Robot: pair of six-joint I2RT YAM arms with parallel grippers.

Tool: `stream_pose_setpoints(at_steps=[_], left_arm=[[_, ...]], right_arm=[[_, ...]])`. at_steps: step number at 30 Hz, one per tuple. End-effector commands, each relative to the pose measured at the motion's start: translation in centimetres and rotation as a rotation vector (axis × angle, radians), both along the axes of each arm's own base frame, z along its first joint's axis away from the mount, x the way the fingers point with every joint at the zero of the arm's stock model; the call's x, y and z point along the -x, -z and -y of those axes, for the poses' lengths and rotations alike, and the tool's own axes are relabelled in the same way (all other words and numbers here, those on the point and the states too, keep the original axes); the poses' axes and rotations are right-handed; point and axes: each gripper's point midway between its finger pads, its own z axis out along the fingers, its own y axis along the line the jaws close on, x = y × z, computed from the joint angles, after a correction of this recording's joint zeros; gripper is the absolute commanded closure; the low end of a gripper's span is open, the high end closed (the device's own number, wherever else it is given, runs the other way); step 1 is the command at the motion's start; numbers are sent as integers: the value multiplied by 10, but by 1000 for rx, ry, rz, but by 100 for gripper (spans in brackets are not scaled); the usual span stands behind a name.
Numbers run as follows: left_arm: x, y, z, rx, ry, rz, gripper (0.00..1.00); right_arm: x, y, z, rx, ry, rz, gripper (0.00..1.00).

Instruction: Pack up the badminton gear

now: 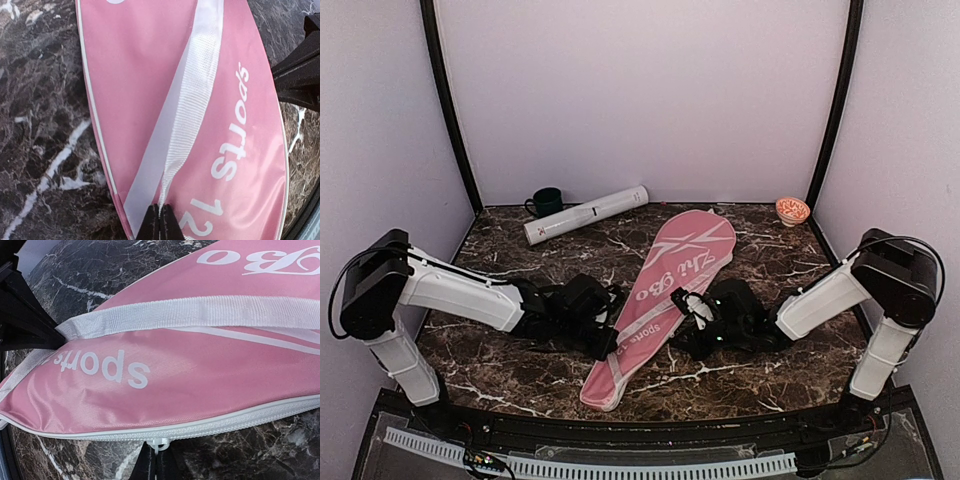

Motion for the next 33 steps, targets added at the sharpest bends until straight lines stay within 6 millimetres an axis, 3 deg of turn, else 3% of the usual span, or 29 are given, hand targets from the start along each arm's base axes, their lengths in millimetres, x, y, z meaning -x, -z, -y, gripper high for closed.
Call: stream_pose_setpoints(at_steps=[1, 6, 10, 16, 24, 26, 28, 30, 31, 33], left_arm=[[21, -4, 7, 96, 73, -59, 100], [60, -45, 24, 276, 266, -80, 100], [100, -50, 21, 301, 418, -201, 100], [130, -51, 8, 328, 490, -318, 100], [116, -108, -7, 511, 465, -225, 100], [106, -111, -14, 501, 424, -190, 100], [80, -98, -30, 411, 286, -157, 100], [45, -69, -62, 246, 84, -147, 100], [35, -55, -79, 150, 7, -144, 100], [21, -38, -96, 47, -63, -122, 100]], right_arm=[[2, 7, 7, 47, 1, -12, 100], [0, 8, 8, 56, 6, -11, 100], [-2, 10, 8, 62, 10, -12, 100], [-7, 10, 13, 68, 32, -12, 100], [-19, 15, 26, 108, 86, -10, 100], [-21, 14, 27, 111, 94, -7, 100], [-23, 15, 28, 114, 95, -9, 100], [-23, 15, 27, 117, 92, -9, 100], [-23, 14, 27, 117, 92, -9, 100], [-24, 14, 26, 120, 91, -8, 100]])
